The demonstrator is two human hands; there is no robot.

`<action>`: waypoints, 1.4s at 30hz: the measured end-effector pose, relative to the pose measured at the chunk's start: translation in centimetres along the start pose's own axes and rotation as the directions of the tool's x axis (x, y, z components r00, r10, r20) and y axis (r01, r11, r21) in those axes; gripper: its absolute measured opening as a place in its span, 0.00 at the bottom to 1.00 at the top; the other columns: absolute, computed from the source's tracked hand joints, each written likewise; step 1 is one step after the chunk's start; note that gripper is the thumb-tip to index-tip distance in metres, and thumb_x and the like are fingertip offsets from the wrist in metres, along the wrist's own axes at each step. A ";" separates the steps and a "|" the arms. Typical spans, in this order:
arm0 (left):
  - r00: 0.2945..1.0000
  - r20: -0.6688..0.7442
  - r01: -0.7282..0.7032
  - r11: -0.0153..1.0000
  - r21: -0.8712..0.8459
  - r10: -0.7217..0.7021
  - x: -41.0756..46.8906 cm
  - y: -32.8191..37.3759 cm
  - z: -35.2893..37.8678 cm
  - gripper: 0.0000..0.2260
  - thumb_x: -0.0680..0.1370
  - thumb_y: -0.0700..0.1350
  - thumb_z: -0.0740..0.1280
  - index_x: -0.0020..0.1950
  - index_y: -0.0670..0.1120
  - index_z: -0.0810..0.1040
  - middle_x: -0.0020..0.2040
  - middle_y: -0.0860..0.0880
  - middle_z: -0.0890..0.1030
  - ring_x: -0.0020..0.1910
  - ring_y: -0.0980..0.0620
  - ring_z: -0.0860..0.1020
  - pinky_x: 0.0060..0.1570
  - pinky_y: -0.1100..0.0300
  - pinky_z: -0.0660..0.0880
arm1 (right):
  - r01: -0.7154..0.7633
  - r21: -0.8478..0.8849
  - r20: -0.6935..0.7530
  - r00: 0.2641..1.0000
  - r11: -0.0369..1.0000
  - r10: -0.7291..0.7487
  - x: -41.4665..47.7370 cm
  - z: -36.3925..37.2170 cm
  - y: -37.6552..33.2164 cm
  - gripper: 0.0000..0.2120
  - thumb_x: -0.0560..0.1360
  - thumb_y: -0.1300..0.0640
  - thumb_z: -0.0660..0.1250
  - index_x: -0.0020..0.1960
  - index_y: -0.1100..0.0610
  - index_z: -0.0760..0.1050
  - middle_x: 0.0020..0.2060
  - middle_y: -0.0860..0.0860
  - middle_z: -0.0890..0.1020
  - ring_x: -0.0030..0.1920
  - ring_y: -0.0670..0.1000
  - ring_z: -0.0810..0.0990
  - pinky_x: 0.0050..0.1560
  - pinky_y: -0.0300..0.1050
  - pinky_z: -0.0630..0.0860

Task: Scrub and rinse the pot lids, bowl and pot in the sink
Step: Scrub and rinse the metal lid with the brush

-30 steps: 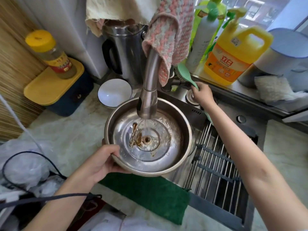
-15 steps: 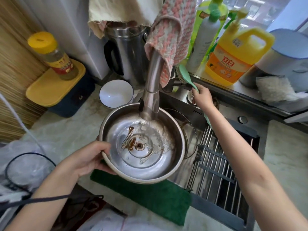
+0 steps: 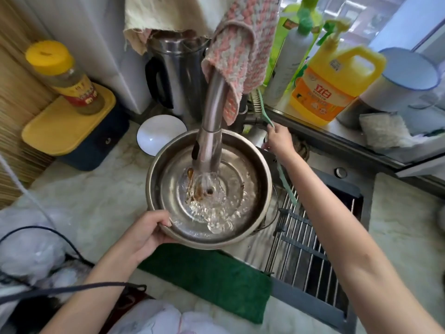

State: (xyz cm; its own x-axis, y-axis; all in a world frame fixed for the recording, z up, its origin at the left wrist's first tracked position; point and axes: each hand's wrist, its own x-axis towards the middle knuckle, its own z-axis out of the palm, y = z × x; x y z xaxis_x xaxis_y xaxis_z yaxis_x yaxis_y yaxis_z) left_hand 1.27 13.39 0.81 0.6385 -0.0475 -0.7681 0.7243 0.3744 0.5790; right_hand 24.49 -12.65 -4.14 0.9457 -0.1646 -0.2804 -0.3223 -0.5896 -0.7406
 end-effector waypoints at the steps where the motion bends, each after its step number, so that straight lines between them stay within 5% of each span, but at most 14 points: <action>1: 1.000 -0.001 0.005 1.000 -0.014 -0.005 0.1 -0.1 0.2 0.22 0.65 0.30 0.58 0.59 0.32 0.72 0.44 0.38 0.80 0.34 0.47 0.81 0.31 0.53 0.79 | 0.022 -0.029 -0.003 1.000 0.999 -0.022 -0.3 0.3 -0.3 0.17 0.82 0.55 0.53 0.67 0.58 0.71 0.31 0.50 0.77 0.26 0.46 0.78 0.34 0.42 0.76; 4: 1.000 0.010 0.013 1.000 0.010 -0.013 0.4 -0.2 0.7 0.33 0.57 0.33 0.61 0.64 0.35 0.70 0.52 0.37 0.80 0.42 0.43 0.81 0.33 0.51 0.80 | 0.030 -0.081 0.006 1.000 0.996 -0.030 -1.3 0.5 -1.4 0.17 0.82 0.55 0.53 0.67 0.60 0.70 0.29 0.50 0.76 0.31 0.51 0.79 0.45 0.50 0.78; 9: 0.994 0.085 0.064 0.997 0.040 -0.067 -0.1 0.0 1.8 0.32 0.57 0.34 0.60 0.62 0.38 0.71 0.50 0.38 0.81 0.45 0.42 0.80 0.31 0.52 0.79 | 0.026 0.034 0.099 0.995 0.999 -0.029 -2.9 -2.5 -0.6 0.18 0.82 0.58 0.56 0.71 0.53 0.68 0.38 0.49 0.79 0.28 0.43 0.77 0.31 0.37 0.74; 13: 0.984 0.141 0.091 0.991 0.098 -0.104 -0.1 0.1 2.5 0.29 0.57 0.34 0.59 0.59 0.37 0.73 0.42 0.41 0.84 0.39 0.46 0.82 0.31 0.53 0.79 | 0.204 0.064 -0.042 0.978 0.977 -0.202 -10.2 -8.2 1.4 0.17 0.79 0.59 0.61 0.67 0.52 0.73 0.56 0.43 0.79 0.55 0.41 0.77 0.58 0.35 0.71; 15: 0.979 0.164 0.101 0.987 0.124 -0.120 0.0 0.1 3.1 0.26 0.57 0.35 0.59 0.55 0.38 0.74 0.37 0.44 0.84 0.34 0.48 0.82 0.29 0.54 0.79 | 0.278 0.030 -0.015 0.960 0.960 -0.278 -15.7 -10.6 2.4 0.16 0.79 0.53 0.63 0.66 0.49 0.74 0.59 0.42 0.79 0.59 0.40 0.77 0.61 0.35 0.71; 20: 0.958 0.229 0.132 0.974 0.185 -0.174 0.1 -0.3 5.1 0.26 0.57 0.35 0.59 0.55 0.39 0.76 0.40 0.42 0.84 0.36 0.47 0.83 0.32 0.50 0.80 | 0.379 -0.370 0.234 0.921 0.848 -0.310 -24.7 -10.1 2.6 0.13 0.77 0.51 0.65 0.61 0.47 0.77 0.47 0.37 0.81 0.40 0.40 0.79 0.38 0.31 0.71; 22: 0.947 0.258 0.136 0.966 0.219 -0.192 0.0 -0.6 5.9 0.26 0.57 0.35 0.59 0.55 0.37 0.76 0.41 0.41 0.84 0.37 0.46 0.83 0.33 0.49 0.80 | 0.491 -0.503 0.310 0.870 0.711 -0.382 -25.8 -7.6 2.8 0.09 0.76 0.52 0.66 0.56 0.50 0.77 0.47 0.43 0.83 0.38 0.48 0.81 0.37 0.42 0.76; 24: 0.938 0.285 0.114 0.953 0.280 -0.195 -0.2 -0.9 6.5 0.20 0.62 0.34 0.60 0.53 0.37 0.76 0.41 0.41 0.84 0.38 0.46 0.83 0.35 0.48 0.81 | 0.560 -0.542 0.339 0.828 0.627 -0.446 -25.3 -5.7 3.5 0.06 0.75 0.54 0.64 0.50 0.53 0.75 0.41 0.47 0.82 0.33 0.54 0.80 0.31 0.47 0.77; 27: 0.942 0.293 0.065 0.944 0.323 -0.165 -0.4 -1.1 6.8 0.16 0.72 0.30 0.53 0.53 0.36 0.77 0.41 0.41 0.85 0.39 0.46 0.83 0.37 0.47 0.81 | 0.457 -0.668 0.233 0.878 0.588 -0.418 -23.3 -6.3 4.5 0.08 0.76 0.54 0.61 0.52 0.54 0.74 0.38 0.50 0.79 0.32 0.57 0.78 0.31 0.47 0.75; 29: 0.945 0.293 0.042 0.945 0.325 -0.143 -0.7 -1.1 6.7 0.16 0.73 0.29 0.53 0.52 0.37 0.77 0.43 0.41 0.85 0.41 0.46 0.84 0.39 0.46 0.81 | 0.427 -0.660 0.203 0.894 0.618 -0.400 -23.1 -7.7 5.4 0.06 0.76 0.54 0.63 0.52 0.53 0.74 0.38 0.49 0.79 0.35 0.54 0.79 0.35 0.46 0.76; 33: 0.942 0.313 0.008 0.938 0.346 -0.124 -1.7 -1.3 6.8 0.18 0.70 0.29 0.57 0.57 0.38 0.75 0.47 0.38 0.83 0.44 0.43 0.83 0.38 0.44 0.80 | 0.584 -0.545 0.358 0.811 0.602 -0.462 -25.4 -6.4 5.4 0.01 0.74 0.59 0.64 0.45 0.55 0.73 0.33 0.49 0.78 0.31 0.53 0.77 0.30 0.44 0.73; 38: 0.947 0.305 0.008 0.952 0.306 -0.106 -2.4 -1.3 7.0 0.21 0.66 0.32 0.60 0.58 0.36 0.74 0.50 0.36 0.82 0.48 0.38 0.82 0.39 0.42 0.80 | 0.477 -0.528 0.125 0.862 0.703 -0.492 -23.6 -7.3 6.1 0.03 0.73 0.57 0.66 0.45 0.55 0.73 0.36 0.51 0.81 0.35 0.55 0.80 0.34 0.50 0.78; 42: 0.957 0.280 -0.007 0.956 0.295 -0.079 -3.3 -1.6 7.2 0.16 0.70 0.28 0.55 0.53 0.35 0.75 0.41 0.38 0.83 0.38 0.42 0.82 0.32 0.45 0.80 | 0.630 -0.416 0.267 0.773 0.655 -0.575 -25.8 -5.6 5.2 0.02 0.72 0.56 0.67 0.43 0.52 0.75 0.36 0.49 0.83 0.33 0.50 0.81 0.31 0.44 0.78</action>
State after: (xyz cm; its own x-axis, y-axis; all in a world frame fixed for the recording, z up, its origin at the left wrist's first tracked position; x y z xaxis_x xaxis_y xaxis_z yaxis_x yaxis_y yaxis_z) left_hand -0.10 6.26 4.38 0.6263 -0.3347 -0.7041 0.7642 0.0853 0.6393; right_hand -1.31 -15.92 2.63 0.9052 0.4225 0.0462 0.4032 -0.8193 -0.4076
